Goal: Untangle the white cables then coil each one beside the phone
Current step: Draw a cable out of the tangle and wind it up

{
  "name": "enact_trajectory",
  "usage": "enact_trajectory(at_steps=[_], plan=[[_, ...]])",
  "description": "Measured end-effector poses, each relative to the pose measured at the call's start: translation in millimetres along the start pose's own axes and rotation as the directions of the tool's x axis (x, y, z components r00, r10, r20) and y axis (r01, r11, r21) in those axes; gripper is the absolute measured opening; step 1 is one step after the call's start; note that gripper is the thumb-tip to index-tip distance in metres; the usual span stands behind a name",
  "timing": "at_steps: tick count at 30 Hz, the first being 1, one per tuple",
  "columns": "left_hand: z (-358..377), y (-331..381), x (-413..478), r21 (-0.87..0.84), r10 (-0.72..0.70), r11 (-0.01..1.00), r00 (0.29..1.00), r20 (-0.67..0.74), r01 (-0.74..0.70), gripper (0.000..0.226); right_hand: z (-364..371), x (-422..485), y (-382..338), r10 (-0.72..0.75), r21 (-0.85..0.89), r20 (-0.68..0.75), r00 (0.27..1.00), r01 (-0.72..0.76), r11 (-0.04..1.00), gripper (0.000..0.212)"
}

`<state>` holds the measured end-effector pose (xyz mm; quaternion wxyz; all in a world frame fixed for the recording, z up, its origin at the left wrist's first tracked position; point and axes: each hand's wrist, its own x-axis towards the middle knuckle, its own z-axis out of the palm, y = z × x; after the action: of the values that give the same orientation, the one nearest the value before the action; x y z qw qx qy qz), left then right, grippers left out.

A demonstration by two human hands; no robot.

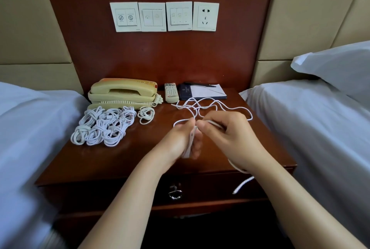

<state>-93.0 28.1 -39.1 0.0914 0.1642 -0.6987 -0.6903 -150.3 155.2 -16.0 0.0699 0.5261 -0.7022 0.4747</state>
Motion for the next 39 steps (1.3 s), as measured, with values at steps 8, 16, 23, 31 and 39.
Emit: enact_trajectory(at_steps=[8, 16, 23, 31, 39], plan=[[12.9, 6.6, -14.4, -0.170, -0.073, 0.974, 0.924, 0.376, 0.147, 0.066, 0.3, 9.4, 32.3, 0.170, 0.147, -0.122, 0.978, -0.152, 0.977, 0.046], [9.8, 8.1, -15.9, -0.362, 0.027, 0.926, 0.943, 0.332, 0.102, 0.053, 21.1, 6.0, 41.2, 0.374, 0.292, 0.095, 0.922, -0.386, 0.875, 0.049], [-8.2, 12.7, -10.1, -0.630, 0.057, 0.777, 0.998, 0.041, -0.019, 0.047, 37.6, -4.2, 24.4, 0.418, 0.173, 0.327, 0.848, -0.489, 0.855, 0.043], [-10.7, 17.1, -2.6, -0.619, -0.014, 0.769, 0.965, -0.262, -0.157, 0.048, 31.2, -4.7, 8.7, 0.381, -0.112, 0.524, 0.762, -0.382, 0.917, 0.031], [-17.9, -1.3, 5.8, -0.052, 0.145, 0.976, 0.808, -0.571, -0.212, 0.041, 18.2, -8.8, -6.3, 0.292, -0.130, 0.708, 0.642, -0.288, 0.949, 0.036]])
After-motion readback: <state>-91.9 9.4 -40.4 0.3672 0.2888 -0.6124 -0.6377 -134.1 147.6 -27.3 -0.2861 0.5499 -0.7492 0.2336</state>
